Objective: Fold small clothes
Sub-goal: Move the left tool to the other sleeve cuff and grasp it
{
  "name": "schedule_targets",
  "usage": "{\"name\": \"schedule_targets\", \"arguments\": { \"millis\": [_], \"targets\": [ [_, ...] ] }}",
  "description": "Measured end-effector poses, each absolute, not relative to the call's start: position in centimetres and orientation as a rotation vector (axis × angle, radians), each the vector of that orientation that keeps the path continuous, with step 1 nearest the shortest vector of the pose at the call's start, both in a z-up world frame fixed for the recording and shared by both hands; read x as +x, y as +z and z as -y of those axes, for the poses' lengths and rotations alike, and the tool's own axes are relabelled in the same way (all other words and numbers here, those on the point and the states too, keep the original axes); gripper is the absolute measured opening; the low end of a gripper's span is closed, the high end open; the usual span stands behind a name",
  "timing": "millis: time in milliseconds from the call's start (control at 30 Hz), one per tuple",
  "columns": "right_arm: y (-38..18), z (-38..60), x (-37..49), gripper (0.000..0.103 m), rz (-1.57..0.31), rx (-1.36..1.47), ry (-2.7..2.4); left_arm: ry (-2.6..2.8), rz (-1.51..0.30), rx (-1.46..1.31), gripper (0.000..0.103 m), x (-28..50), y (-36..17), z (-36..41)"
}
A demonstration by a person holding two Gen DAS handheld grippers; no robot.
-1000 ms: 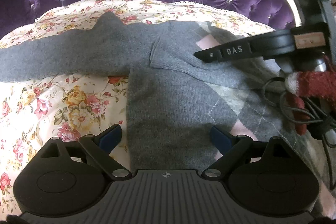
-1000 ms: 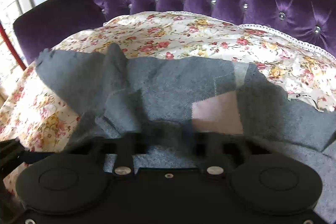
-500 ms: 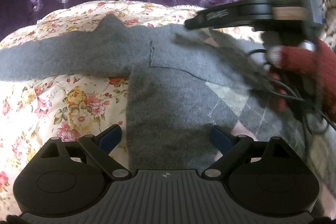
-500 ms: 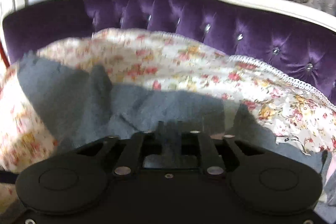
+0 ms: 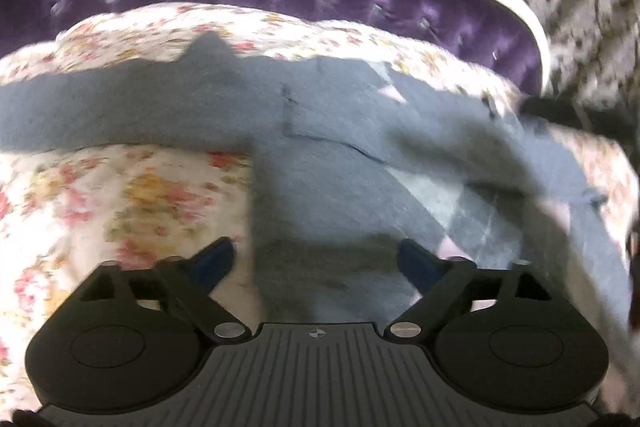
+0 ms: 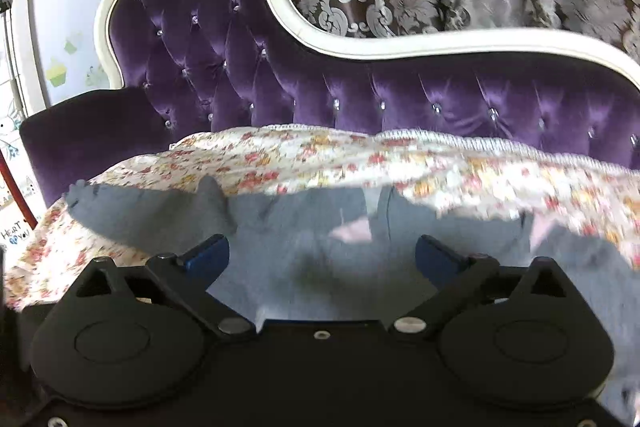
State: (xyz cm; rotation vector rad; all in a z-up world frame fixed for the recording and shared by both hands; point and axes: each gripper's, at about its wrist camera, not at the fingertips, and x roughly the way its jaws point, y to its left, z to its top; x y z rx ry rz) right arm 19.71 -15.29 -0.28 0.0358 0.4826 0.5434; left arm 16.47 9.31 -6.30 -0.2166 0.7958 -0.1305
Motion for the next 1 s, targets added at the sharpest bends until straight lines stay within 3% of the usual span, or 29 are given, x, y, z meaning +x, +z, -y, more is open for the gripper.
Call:
{"name": "schedule_targets", "arguments": {
  "millis": [333,567,933,967,1000],
  "targets": [
    [-0.8,16.6,15.1,0.102,-0.522,0.225,0.561,0.264,-0.675,-0.504,0.087,16.0,-4.3,-29.8],
    [-0.8,15.1,14.4,0.102,-0.531,0.242,0.597,0.419,-0.645,-0.644,0.086,16.6,-6.4,-40.1],
    [-2.2,13.1,14.7,0.102,-0.568,0.228,0.634,0.329,-0.576,-0.635,0.086,18.9,-6.1,-41.6],
    [-2.3,13.1,14.7,0.102,-0.574,0.229,0.634,0.329,-0.571,-0.634,0.084,19.2,-6.1,-41.7],
    [-2.5,13.0,14.7,0.102,-0.579,0.228,0.636,0.331,-0.563,-0.646,0.072,19.6,-6.0,-41.9]
  ]
}}
